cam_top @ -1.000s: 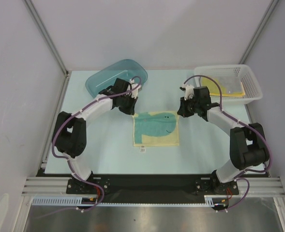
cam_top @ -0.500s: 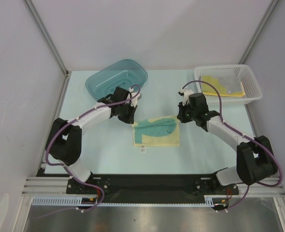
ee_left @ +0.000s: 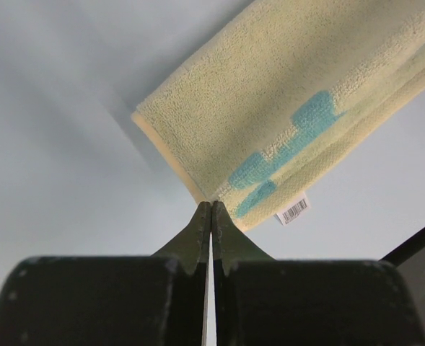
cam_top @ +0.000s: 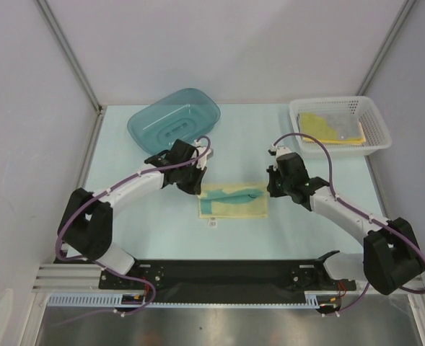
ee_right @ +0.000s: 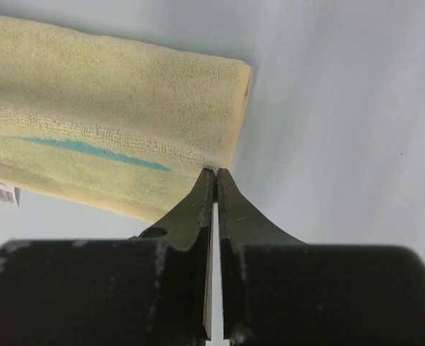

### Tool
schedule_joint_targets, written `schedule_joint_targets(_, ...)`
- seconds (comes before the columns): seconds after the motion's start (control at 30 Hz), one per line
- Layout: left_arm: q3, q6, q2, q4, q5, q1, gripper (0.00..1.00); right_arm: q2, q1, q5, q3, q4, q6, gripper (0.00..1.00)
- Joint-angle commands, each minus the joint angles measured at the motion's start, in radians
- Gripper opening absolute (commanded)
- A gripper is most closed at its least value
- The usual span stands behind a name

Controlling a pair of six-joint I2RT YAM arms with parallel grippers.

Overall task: Fold and stack the towels
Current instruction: Fold the towel

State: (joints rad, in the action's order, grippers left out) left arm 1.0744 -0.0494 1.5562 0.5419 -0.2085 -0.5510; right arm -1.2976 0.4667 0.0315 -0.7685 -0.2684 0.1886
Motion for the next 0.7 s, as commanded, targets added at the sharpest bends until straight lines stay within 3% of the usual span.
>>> schedule_joint_targets(0.0, -0.034, -0.021, -0.064, 0.036, 0.047, -0.007, 0.00, 0.060, 0.018, 0.087, 0.024, -0.032, 0.052, 0.00)
schedule_joint_targets(0.4, -0.100, -0.063, -0.036, 0.036, 0.021, -0.052, 0.00, 0.058, 0.044, 0.084, 0.098, -0.061, 0.130, 0.02)
schedule_joint_targets(0.67, -0.097, -0.070, -0.007, 0.108, 0.050, -0.092, 0.04, 0.032, 0.052, 0.061, 0.083, -0.159, 0.206, 0.10)
